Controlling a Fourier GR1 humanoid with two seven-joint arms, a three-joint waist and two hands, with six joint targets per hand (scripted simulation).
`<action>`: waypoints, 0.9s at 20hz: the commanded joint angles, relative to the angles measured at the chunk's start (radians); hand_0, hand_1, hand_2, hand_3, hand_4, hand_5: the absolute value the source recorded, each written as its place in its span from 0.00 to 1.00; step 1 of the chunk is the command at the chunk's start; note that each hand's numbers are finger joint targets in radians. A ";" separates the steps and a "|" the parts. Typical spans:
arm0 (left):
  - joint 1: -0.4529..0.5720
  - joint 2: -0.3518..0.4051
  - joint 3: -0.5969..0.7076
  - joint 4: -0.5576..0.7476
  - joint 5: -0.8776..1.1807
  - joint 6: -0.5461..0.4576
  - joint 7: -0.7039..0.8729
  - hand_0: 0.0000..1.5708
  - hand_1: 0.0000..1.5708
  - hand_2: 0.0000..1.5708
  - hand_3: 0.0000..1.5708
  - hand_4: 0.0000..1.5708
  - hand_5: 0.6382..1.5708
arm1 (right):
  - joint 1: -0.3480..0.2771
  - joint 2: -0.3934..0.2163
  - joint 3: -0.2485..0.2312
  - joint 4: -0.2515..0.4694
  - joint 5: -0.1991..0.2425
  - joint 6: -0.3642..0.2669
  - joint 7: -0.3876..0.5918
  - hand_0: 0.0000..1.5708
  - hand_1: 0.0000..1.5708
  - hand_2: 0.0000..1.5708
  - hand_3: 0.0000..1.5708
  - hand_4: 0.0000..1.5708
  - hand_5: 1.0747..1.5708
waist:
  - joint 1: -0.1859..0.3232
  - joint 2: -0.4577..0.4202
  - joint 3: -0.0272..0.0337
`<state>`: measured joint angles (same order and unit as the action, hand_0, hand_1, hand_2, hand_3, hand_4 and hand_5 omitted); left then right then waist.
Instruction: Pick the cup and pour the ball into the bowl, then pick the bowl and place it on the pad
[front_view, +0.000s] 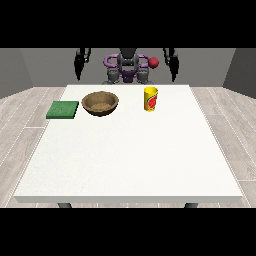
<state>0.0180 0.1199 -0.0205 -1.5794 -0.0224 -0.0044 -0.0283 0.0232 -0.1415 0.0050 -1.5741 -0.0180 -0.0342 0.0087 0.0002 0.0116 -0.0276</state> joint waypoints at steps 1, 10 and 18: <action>-0.004 0.014 0.002 -0.056 0.009 -0.006 0.035 0.00 0.00 0.00 0.00 0.00 0.99 | -0.002 -0.029 -0.008 -0.056 -0.001 0.005 0.037 0.00 0.00 0.00 0.00 0.00 1.00 | -0.003 -0.144 0.0120; -0.123 0.015 0.131 -0.177 0.203 -0.005 0.229 0.00 0.00 0.00 0.00 0.00 0.99 | 0.003 -0.158 -0.194 -0.084 -0.267 0.214 0.063 0.00 0.00 0.00 0.00 0.00 1.00 | -0.024 -0.187 0.0281; -0.133 0.024 0.202 -0.086 0.222 -0.054 0.030 0.00 0.00 0.00 0.00 0.00 0.97 | -0.031 -0.087 -0.174 -0.126 -0.213 0.192 0.015 0.00 0.00 0.00 0.00 0.00 1.00 | -0.035 -0.041 0.0274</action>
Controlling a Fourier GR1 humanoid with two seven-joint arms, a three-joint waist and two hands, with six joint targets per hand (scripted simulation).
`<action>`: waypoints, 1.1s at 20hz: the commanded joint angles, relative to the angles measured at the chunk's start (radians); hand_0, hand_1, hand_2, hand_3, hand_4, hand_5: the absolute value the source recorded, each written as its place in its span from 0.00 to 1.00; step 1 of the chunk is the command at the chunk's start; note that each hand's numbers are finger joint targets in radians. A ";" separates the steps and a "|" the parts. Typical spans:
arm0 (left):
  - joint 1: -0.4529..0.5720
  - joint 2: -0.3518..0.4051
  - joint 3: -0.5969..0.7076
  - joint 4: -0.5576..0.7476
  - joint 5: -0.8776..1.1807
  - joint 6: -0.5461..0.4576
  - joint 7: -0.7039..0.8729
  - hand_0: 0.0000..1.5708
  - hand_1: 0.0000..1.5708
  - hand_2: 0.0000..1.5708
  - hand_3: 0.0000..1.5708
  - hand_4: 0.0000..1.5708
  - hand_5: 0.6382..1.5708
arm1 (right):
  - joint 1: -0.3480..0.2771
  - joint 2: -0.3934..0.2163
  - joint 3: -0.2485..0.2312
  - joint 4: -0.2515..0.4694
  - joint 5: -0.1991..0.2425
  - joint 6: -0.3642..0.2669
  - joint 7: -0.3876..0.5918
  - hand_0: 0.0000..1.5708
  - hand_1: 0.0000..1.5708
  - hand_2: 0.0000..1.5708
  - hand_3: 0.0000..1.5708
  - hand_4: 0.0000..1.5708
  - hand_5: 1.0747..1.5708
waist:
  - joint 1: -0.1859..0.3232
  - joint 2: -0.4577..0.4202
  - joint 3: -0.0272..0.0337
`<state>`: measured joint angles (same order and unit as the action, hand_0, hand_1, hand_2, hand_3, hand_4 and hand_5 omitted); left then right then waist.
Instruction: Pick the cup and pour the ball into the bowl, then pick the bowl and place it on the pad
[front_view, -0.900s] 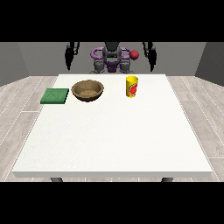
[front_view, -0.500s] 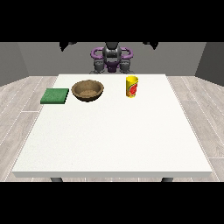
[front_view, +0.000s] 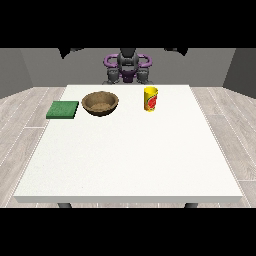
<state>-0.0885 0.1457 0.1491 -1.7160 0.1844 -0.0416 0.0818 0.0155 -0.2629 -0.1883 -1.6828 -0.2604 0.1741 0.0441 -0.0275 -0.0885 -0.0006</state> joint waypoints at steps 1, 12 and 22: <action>-0.064 0.038 0.075 0.077 0.044 -0.042 -0.088 0.00 0.00 0.00 0.00 0.00 0.97 | -0.062 -0.018 -0.042 0.041 -0.027 0.038 -0.048 0.00 0.00 0.00 0.00 0.00 1.00 | -0.001 0.103 0.0005; -0.118 -0.057 0.021 0.398 -0.110 0.018 -0.471 0.00 0.00 0.00 0.00 0.00 0.95 | -0.116 0.011 -0.029 0.141 0.026 0.063 -0.154 0.00 0.00 0.00 0.00 0.00 1.00 | -0.034 0.203 0.0004; -0.245 -0.113 0.042 0.734 -0.160 0.123 -0.774 0.00 0.00 0.00 0.00 0.00 0.94 | -0.148 -0.002 -0.054 0.208 0.022 0.121 -0.276 0.00 0.00 0.00 0.00 0.00 1.00 | -0.097 0.324 0.0003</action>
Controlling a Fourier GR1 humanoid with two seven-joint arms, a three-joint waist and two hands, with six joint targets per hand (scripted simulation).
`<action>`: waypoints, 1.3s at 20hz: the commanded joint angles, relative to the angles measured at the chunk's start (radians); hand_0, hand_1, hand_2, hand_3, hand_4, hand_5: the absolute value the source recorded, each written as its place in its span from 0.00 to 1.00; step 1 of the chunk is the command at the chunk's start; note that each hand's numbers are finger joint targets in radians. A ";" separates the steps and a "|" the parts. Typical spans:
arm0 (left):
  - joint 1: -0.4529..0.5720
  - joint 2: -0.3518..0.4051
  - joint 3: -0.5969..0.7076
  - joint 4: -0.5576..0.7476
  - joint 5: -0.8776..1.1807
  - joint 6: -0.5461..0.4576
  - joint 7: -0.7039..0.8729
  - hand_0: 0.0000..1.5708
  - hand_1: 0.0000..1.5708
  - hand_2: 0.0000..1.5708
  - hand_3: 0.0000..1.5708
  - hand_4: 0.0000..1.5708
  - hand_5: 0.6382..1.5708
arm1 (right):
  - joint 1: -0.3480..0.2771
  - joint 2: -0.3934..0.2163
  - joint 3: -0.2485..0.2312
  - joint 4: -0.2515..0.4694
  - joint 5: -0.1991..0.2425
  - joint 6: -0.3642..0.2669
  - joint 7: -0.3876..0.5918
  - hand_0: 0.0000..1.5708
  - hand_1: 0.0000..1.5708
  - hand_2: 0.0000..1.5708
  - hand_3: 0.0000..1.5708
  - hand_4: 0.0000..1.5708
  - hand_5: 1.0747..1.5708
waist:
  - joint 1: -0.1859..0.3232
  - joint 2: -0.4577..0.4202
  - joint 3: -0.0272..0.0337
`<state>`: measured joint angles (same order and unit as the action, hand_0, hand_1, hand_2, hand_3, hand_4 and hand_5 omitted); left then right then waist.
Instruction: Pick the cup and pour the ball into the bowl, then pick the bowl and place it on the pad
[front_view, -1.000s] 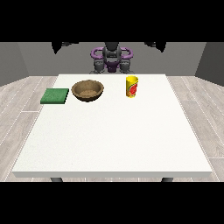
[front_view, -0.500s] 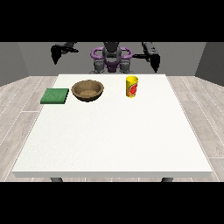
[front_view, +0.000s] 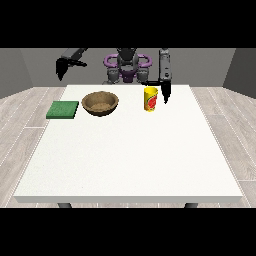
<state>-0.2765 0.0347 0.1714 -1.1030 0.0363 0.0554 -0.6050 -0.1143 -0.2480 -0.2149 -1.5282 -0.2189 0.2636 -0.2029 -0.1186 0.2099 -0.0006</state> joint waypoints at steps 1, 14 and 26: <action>-0.014 -0.022 0.020 0.161 -0.018 0.028 -0.171 0.00 0.00 0.00 0.00 0.00 0.94 | -0.029 -0.040 -0.041 0.018 -0.037 0.039 -0.001 0.00 0.00 0.00 0.00 0.00 1.00 | -0.010 0.033 0.0000; -0.226 0.039 0.088 0.517 -0.002 0.058 -0.330 0.00 0.00 0.00 0.00 0.00 0.95 | -0.058 0.005 0.002 0.017 0.019 0.007 -0.007 0.00 0.00 0.00 0.00 0.00 1.00 | -0.037 0.054 -0.0004; -0.198 0.030 0.021 0.485 -0.162 0.363 -0.293 0.84 0.84 1.00 1.00 0.95 0.65 | -0.050 -0.069 -0.051 0.096 -0.008 0.094 -0.057 0.00 0.00 0.00 0.00 0.00 1.00 | -0.086 0.043 0.0005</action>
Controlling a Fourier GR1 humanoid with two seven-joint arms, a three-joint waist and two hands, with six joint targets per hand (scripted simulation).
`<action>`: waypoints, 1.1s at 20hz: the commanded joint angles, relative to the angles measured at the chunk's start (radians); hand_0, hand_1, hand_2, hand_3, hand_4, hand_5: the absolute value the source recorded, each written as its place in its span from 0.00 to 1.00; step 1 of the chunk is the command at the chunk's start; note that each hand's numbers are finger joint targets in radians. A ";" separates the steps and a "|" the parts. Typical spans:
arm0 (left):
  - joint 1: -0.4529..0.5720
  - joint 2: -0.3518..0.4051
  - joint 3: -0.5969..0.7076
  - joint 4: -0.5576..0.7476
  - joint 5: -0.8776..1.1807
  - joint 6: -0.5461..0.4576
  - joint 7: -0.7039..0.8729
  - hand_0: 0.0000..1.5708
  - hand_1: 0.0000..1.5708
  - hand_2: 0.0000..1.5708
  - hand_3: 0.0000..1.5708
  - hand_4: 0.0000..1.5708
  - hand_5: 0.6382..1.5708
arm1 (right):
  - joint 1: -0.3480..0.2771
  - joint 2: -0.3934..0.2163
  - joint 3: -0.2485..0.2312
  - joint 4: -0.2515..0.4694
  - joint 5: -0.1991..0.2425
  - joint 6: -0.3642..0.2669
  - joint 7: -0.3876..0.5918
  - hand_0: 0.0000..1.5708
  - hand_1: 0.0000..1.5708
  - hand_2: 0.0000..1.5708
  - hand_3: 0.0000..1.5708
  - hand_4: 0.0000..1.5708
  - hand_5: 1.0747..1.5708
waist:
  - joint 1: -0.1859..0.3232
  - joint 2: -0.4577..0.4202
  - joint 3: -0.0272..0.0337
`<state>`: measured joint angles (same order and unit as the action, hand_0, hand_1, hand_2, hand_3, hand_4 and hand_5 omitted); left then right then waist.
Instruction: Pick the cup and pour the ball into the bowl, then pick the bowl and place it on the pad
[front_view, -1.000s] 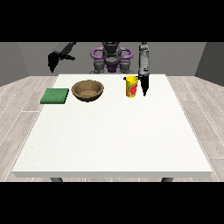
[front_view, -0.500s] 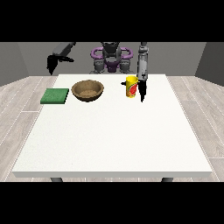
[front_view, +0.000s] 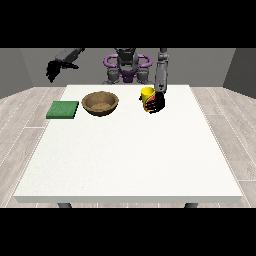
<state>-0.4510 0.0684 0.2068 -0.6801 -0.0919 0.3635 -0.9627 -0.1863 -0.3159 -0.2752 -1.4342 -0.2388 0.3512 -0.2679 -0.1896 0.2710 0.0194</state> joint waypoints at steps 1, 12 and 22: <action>0.007 -0.065 -0.072 0.039 -0.075 0.097 0.133 0.84 0.84 1.00 1.00 0.96 0.65 | 0.011 -0.028 -0.020 0.066 -0.013 0.014 0.053 0.00 0.00 0.00 0.00 0.00 1.00 | 0.012 -0.105 -0.0187; -0.248 0.313 -0.209 0.032 -0.353 0.047 0.648 0.93 0.93 1.00 1.00 1.00 0.69 | 0.057 -0.031 -0.029 0.232 0.021 0.042 0.005 0.00 0.00 0.00 0.00 0.00 0.99 | 0.084 -0.266 -0.0156; -0.319 0.231 -0.330 -0.013 -0.572 0.121 0.878 0.95 0.95 1.00 1.00 1.00 0.68 | 0.011 -0.049 -0.062 0.319 0.009 0.056 -0.029 0.00 0.00 0.00 0.00 0.00 1.00 | 0.094 -0.259 -0.0185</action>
<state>-0.7168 0.3035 -0.0739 -0.6907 -0.5687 0.4594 -0.1924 -0.1577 -0.3561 -0.3276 -1.1468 -0.2272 0.4000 -0.2854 -0.0899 0.0117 0.0013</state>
